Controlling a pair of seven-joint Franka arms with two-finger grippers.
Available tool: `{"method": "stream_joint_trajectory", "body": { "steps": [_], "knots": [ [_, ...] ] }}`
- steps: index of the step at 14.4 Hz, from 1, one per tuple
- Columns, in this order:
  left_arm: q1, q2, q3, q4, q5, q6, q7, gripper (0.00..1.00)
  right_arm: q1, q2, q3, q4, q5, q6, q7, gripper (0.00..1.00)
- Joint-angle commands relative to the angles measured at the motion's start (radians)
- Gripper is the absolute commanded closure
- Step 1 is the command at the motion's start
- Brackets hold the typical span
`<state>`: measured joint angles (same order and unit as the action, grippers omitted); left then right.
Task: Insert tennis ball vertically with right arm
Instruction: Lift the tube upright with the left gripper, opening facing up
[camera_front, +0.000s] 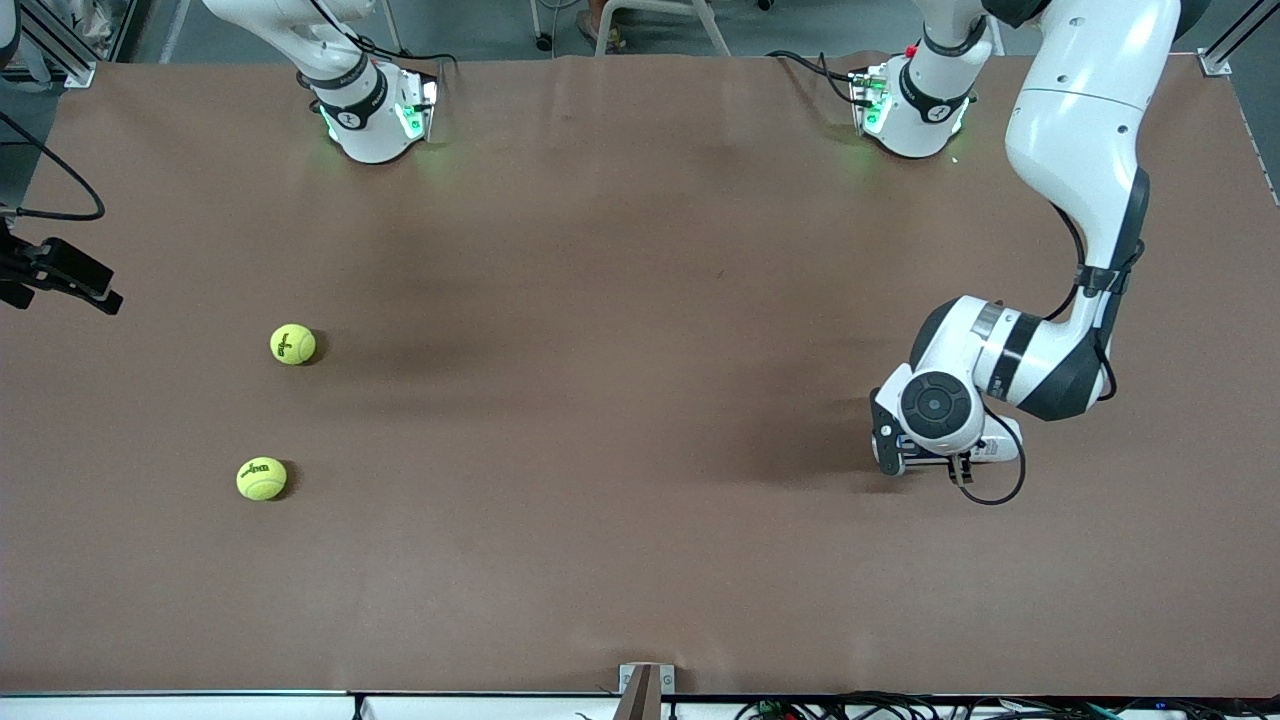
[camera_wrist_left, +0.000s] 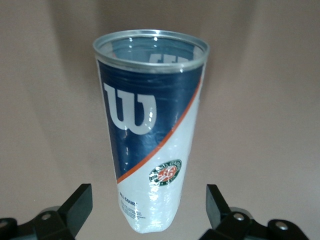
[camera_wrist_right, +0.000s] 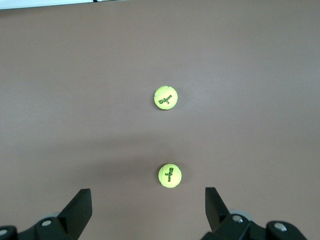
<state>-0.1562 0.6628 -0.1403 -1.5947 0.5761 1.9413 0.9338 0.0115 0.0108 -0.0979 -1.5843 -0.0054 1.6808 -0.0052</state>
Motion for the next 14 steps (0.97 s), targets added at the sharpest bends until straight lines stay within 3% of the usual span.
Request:
{"method": "stream_joint_trajectory", "body": {
  "steps": [1, 14],
  "knots": [
    [-0.009, 0.023, 0.005, 0.018, 0.03, -0.008, -0.067, 0.0, 0.001, -0.002, 0.003, -0.002, -0.011, 0.002, 0.008, 0.0],
    [-0.014, 0.075, 0.004, 0.015, 0.157, -0.008, -0.135, 0.01, -0.021, 0.005, 0.01, -0.002, -0.008, 0.002, 0.001, 0.0]
  ]
}}
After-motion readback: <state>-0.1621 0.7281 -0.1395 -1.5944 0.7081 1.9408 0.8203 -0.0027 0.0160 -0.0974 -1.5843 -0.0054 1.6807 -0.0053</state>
